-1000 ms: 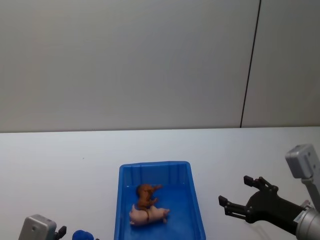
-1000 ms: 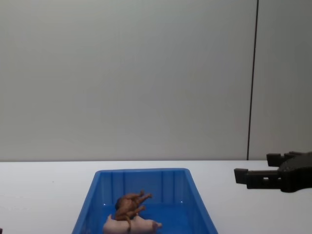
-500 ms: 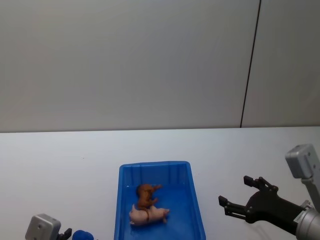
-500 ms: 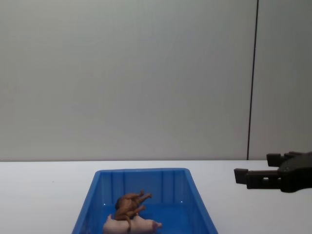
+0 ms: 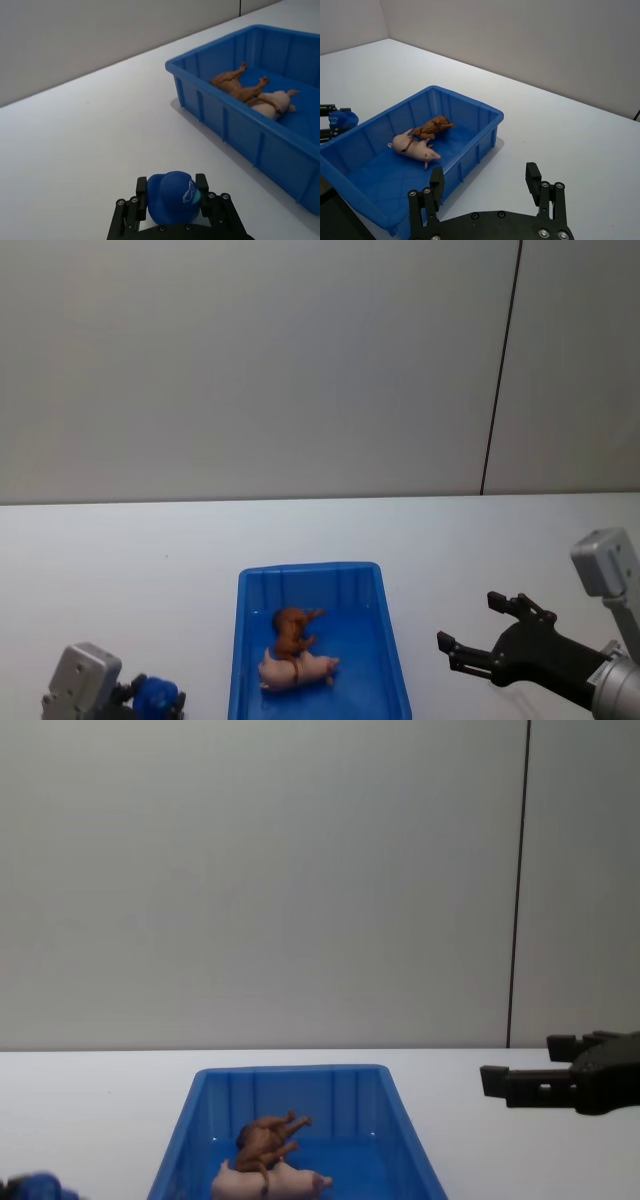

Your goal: Pick up the two dolls from the table and place them into the box.

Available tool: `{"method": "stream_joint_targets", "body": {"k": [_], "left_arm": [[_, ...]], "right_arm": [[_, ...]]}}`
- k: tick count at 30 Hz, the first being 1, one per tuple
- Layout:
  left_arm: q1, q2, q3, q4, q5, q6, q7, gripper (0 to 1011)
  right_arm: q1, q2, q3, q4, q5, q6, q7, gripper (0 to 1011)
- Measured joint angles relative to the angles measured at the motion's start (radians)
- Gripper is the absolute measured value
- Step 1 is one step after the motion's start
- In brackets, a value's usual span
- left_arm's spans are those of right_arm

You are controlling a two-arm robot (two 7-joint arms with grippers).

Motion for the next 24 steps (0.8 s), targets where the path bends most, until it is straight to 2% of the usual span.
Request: {"method": "stream_joint_targets", "body": {"k": [7, 12, 18, 24], "left_arm": [[-0.024, 0.015, -0.024, -0.046, 0.035, 0.009, -0.005, 533], [-0.055, 0.012, -0.033, -0.071, 0.069, 0.013, -0.025, 508], [-0.110, -0.019, -0.030, -0.081, 0.118, 0.014, -0.073, 469], [-0.174, -0.074, -0.007, -0.065, 0.169, 0.007, -0.141, 433]], "right_arm": [[0.000, 0.000, 0.000, 0.000, 0.000, 0.000, 0.000, 1001], [0.000, 0.000, 0.000, 0.000, 0.000, 0.000, 0.000, 1001], [0.000, 0.000, 0.000, 0.000, 0.000, 0.000, 0.000, 1001], [0.000, 0.000, 0.000, 0.000, 0.000, 0.000, 0.000, 1001]]}}
